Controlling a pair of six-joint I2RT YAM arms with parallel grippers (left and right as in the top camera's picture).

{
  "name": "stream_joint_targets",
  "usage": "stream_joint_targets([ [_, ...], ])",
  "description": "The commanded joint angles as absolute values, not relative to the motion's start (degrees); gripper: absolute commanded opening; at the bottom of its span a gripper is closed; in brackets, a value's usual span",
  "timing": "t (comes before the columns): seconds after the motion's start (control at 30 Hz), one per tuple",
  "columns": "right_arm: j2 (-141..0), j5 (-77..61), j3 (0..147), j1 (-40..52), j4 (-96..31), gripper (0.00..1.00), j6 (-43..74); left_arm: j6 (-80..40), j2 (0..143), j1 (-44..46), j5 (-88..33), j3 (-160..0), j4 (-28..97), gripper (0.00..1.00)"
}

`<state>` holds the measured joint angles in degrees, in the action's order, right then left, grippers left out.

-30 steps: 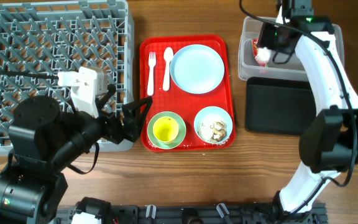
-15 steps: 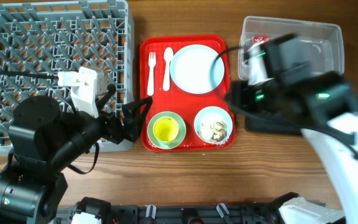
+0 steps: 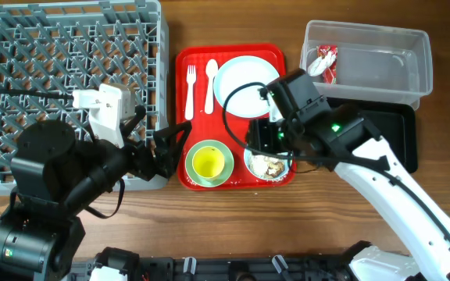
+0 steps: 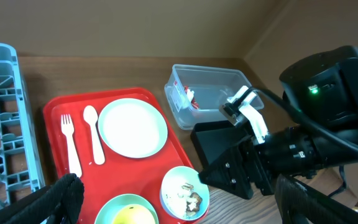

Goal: Sort waste into correct bins and load items into the dishwasher rack
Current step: 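Grasp the yellow cup from the green bowl with the right gripper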

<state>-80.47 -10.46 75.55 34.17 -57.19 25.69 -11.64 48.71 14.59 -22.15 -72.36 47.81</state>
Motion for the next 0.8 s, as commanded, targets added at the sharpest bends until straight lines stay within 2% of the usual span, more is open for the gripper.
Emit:
stream_joint_targets([
  [0.0, -81.8, -15.0, 75.7, 39.3, -53.7, 0.5, 25.7, -10.7, 48.5, 14.3, -22.0, -73.2, 47.7, 1.0],
  [0.13, -89.3, -9.6, 75.7, 43.3, -53.1, 0.5, 33.4, -10.7, 48.5, 14.3, -22.0, -73.2, 47.7, 1.0],
  [0.2, -94.2, -9.6, 75.7, 43.3, -51.9, 0.49, 33.6, -10.7, 48.5, 14.3, -22.0, -73.2, 47.7, 1.0],
  [0.3, -100.6, -9.4, 75.7, 43.2, -50.2, 0.41, 33.6, -10.7, 48.5, 14.3, -22.0, -73.2, 47.7, 1.0],
  [0.43, -105.8, -9.4, 75.7, 43.2, -48.6, 0.4, 33.6, -10.7, 48.5, 14.3, -22.0, -73.2, 47.7, 1.0],
  [0.57, -106.0, -9.0, 75.7, 43.0, -48.2, 0.11, 34.1, -11.4, 48.5, 14.3, -22.6, -73.2, 49.3, 1.0],
  [0.6, -105.2, -9.0, 75.7, 42.6, -48.3, 0.07, 34.0, -11.4, 48.5, 14.3, -22.9, -73.2, 51.6, 1.0],
  [0.63, -103.9, -9.0, 75.7, 41.7, -48.9, 0.04, 34.0, -11.4, 48.5, 14.3, -23.1, -73.2, 52.4, 1.0],
  [0.77, -95.2, -11.4, 75.7, 35.9, -51.8, 0.04, 31.2, -10.7, 48.5, 14.3, -23.1, -73.2, 52.6, 1.0],
])
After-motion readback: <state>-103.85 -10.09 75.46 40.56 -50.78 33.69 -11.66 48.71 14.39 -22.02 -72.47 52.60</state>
